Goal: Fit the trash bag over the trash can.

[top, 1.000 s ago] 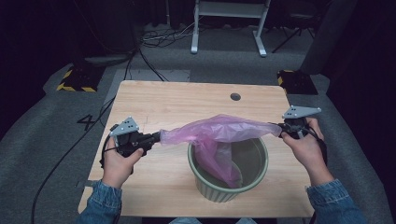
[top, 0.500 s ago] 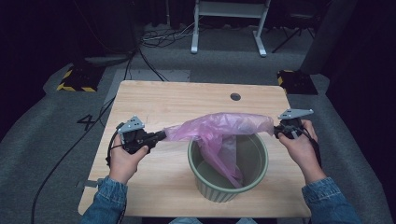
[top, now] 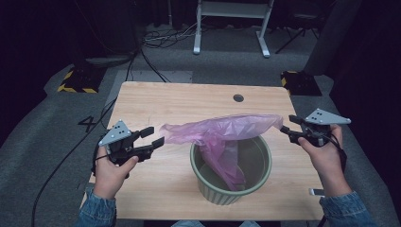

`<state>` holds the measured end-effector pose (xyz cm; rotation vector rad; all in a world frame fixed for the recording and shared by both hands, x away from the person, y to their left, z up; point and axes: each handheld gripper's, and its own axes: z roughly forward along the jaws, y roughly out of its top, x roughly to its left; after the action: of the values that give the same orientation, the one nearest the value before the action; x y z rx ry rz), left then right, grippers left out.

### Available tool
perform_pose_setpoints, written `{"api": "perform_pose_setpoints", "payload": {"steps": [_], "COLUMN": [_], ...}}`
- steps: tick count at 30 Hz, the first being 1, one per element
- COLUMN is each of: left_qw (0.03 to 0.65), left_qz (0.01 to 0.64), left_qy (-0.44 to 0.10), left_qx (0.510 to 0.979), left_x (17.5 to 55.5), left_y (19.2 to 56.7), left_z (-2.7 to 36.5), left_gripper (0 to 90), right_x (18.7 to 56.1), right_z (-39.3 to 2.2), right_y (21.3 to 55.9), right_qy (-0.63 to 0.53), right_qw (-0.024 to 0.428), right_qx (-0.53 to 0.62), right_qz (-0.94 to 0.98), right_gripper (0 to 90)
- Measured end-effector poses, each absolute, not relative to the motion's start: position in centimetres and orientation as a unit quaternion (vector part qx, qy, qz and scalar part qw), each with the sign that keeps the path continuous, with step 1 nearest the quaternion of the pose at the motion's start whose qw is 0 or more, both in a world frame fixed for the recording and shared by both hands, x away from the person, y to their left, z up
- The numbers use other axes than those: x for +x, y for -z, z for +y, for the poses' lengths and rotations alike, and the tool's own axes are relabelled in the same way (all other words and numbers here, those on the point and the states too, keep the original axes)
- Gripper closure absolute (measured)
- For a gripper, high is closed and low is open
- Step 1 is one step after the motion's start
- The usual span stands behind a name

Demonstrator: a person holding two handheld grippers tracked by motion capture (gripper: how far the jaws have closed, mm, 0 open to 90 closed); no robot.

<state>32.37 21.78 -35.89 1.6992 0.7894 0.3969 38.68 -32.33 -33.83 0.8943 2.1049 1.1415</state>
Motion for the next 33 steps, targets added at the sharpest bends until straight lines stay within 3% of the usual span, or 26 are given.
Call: {"api": "perform_pose_setpoints", "payload": {"steps": [8, 15, 16, 17, 19, 20, 21, 23, 25, 33], "left_qw": [0.561, 0.553, 0.547, 0.540, 0.541, 0.541, 0.539, 0.541, 0.545, 0.556], "left_qz": [0.287, 0.268, 0.269, 0.266, 0.262, 0.262, 0.257, 0.258, 0.260, 0.254], "left_qy": [-0.197, -0.172, -0.167, -0.148, -0.126, -0.126, -0.118, -0.116, -0.119, -0.144], "left_qx": [0.752, 0.770, 0.775, 0.785, 0.789, 0.789, 0.793, 0.792, 0.788, 0.778], "left_x": [32.9, 35.2, 35.6, 36.0, 36.0, 36.0, 35.8, 35.5, 35.2, 33.0], "left_y": [33.7, 33.9, 34.1, 34.6, 34.8, 34.8, 34.9, 34.8, 34.7, 33.7], "left_z": [18.4, 15.5, 15.2, 14.8, 14.6, 14.6, 14.8, 15.2, 15.7, 16.8], "left_gripper": [34.4, 32.5, 32.5, 40.6, 53.5, 60.9, 67.9, 81.8, 89.8, 90.0], "right_x": [35.6, 35.9, 36.2, 36.6, 36.5, 36.5, 36.0, 35.4, 34.8, 33.1], "right_z": [-32.1, -29.0, -28.5, -27.7, -27.0, -27.0, -26.5, -26.3, -26.4, -27.9], "right_y": [30.2, 29.8, 30.0, 30.3, 30.5, 30.5, 30.6, 30.6, 30.6, 30.6], "right_qy": [-0.460, -0.457, -0.456, -0.452, -0.454, -0.454, -0.450, -0.446, -0.443, -0.439], "right_qw": [0.297, 0.278, 0.273, 0.257, 0.237, 0.237, 0.234, 0.237, 0.241, 0.246], "right_qx": [0.293, 0.240, 0.237, 0.217, 0.198, 0.198, 0.179, 0.171, 0.169, 0.173], "right_qz": [0.784, 0.810, 0.813, 0.826, 0.836, 0.836, 0.843, 0.846, 0.847, 0.847], "right_gripper": [31.6, 29.4, 33.4, 65.9, 80.6, 80.6, 89.9, 90.0, 90.0, 90.0]}}
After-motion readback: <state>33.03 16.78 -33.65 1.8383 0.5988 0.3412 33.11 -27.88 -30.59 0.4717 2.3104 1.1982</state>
